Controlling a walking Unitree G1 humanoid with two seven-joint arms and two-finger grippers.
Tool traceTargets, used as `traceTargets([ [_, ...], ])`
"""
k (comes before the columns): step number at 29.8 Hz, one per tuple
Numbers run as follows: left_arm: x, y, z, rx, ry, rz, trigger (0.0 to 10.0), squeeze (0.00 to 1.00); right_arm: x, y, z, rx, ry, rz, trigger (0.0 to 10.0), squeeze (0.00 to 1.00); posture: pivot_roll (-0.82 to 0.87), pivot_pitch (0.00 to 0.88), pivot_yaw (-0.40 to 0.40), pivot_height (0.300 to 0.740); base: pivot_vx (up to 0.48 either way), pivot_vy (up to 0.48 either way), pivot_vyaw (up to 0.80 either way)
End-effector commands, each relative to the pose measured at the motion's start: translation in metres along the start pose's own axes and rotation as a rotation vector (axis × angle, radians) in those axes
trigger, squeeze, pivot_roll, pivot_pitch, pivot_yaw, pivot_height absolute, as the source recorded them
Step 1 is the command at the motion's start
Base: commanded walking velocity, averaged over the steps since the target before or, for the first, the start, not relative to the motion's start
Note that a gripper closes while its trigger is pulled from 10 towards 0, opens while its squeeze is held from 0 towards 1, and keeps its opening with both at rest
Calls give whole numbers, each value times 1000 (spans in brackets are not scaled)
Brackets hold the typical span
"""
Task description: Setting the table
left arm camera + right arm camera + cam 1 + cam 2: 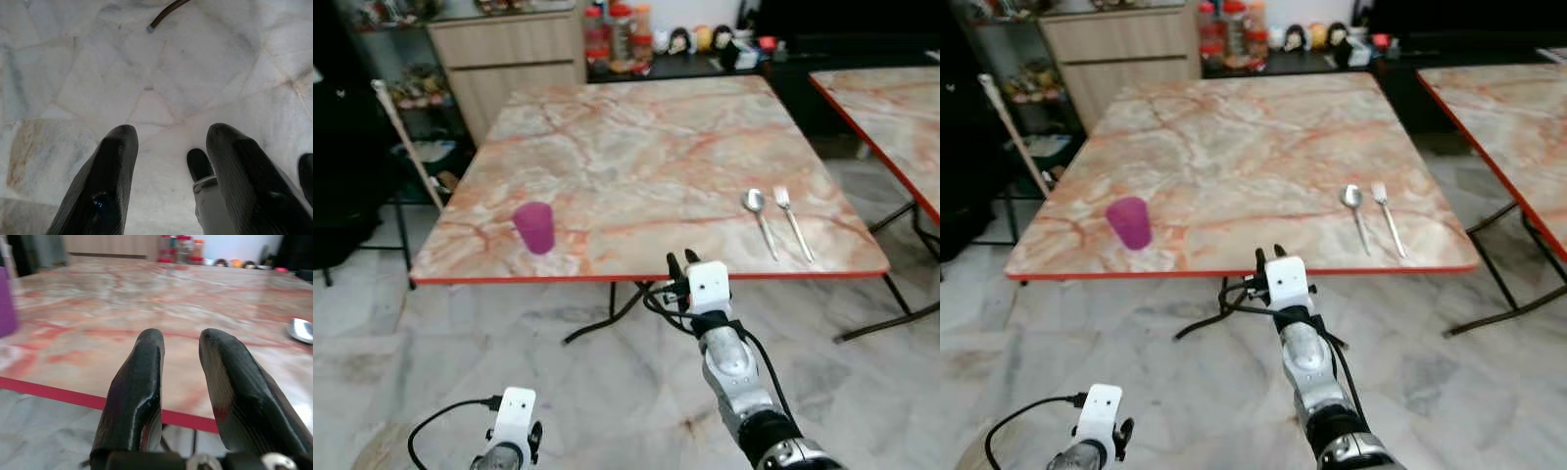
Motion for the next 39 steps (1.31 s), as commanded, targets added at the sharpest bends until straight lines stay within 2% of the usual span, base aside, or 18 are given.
traceTargets([
  [1,-5,-1,-1,6,-22,9,10000,0,8,-3,5,5,32,6,10000,0,-11,7,50,740,0,0,0],
  [8,-5,0,-1,11,-27,30,10000,0,13,-9,8,22,47,11,10000,0,-11,0,49,740,0,0,0],
  [12,-8,0,-2,13,-34,34,10000,0,10,-10,9,14,21,51,10000,0,-5,0,46,740,299,0,-192],
  [16,-8,0,-2,13,-35,34,10000,0,11,-10,9,20,27,34,10000,0,-4,0,46,740,324,0,-772],
  [39,-7,1,-2,10,-30,29,10000,0,15,-14,8,45,54,31,10000,0,0,0,44,740,351,0,0],
])
Point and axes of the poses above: a point about 5 cm out from each wrist's last joint towards the gripper, its own z axis pointing out of the wrist towards the gripper, its own x axis along the axis of the wrist's last joint, y = z × x, the point moved 1 cm from there along z, pointing out of the wrist towards the gripper, and after that the axes turned 3 degrees about z, right-handed, at the moved point
